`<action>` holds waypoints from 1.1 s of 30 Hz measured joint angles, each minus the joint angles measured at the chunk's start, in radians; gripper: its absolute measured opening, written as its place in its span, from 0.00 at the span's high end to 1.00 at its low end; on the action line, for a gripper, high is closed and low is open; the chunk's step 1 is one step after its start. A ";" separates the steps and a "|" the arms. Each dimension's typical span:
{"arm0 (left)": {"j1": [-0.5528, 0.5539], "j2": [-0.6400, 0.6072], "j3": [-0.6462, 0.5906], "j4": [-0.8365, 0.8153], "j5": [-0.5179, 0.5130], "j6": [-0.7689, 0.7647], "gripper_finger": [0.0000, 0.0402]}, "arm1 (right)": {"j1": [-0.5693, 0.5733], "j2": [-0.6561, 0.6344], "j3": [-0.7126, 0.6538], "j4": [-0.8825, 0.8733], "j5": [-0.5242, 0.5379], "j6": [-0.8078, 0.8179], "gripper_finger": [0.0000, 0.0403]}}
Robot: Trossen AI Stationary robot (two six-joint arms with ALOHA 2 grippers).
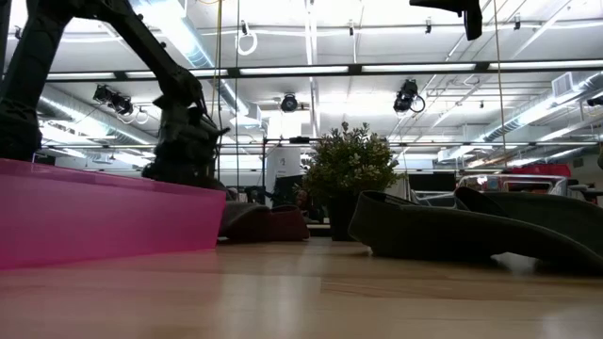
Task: Pick & Place hat
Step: Put the top black cap into the transparent bin
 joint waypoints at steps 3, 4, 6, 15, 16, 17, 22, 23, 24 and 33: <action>0.000 -0.067 0.000 -0.082 0.056 0.028 0.98 | 0.000 0.000 0.000 0.000 0.000 -0.003 0.75; 0.000 -0.090 0.000 -0.095 0.082 0.029 0.98 | 0.000 0.000 0.000 0.000 0.000 -0.006 0.75; 0.000 -0.144 0.000 -0.101 0.147 0.029 0.99 | 0.000 0.000 0.000 0.000 0.000 -0.012 0.75; 0.000 -0.356 0.000 0.005 0.533 -0.055 0.99 | 0.000 0.000 0.000 -0.001 0.000 -0.064 0.75; 0.000 -0.373 0.000 0.028 0.581 -0.078 0.99 | 0.000 0.000 0.000 -0.002 0.000 -0.077 0.75; 0.000 -0.389 0.000 0.051 0.625 -0.103 0.99 | 0.000 0.000 0.000 -0.004 0.000 -0.086 0.74; 0.000 -0.450 0.000 0.180 0.813 -0.252 0.99 | 0.000 0.000 0.000 -0.017 0.027 -0.123 0.67; 0.000 -0.462 0.000 0.215 0.842 -0.281 0.99 | 0.000 0.000 0.000 -0.018 0.027 -0.126 0.65; -0.001 -0.473 0.000 0.252 0.870 -0.313 0.99 | 0.000 0.000 0.000 -0.019 0.028 -0.130 0.62; -0.032 -0.558 0.000 0.733 0.979 -0.686 0.99 | -0.009 0.000 0.000 0.066 0.168 -0.182 0.44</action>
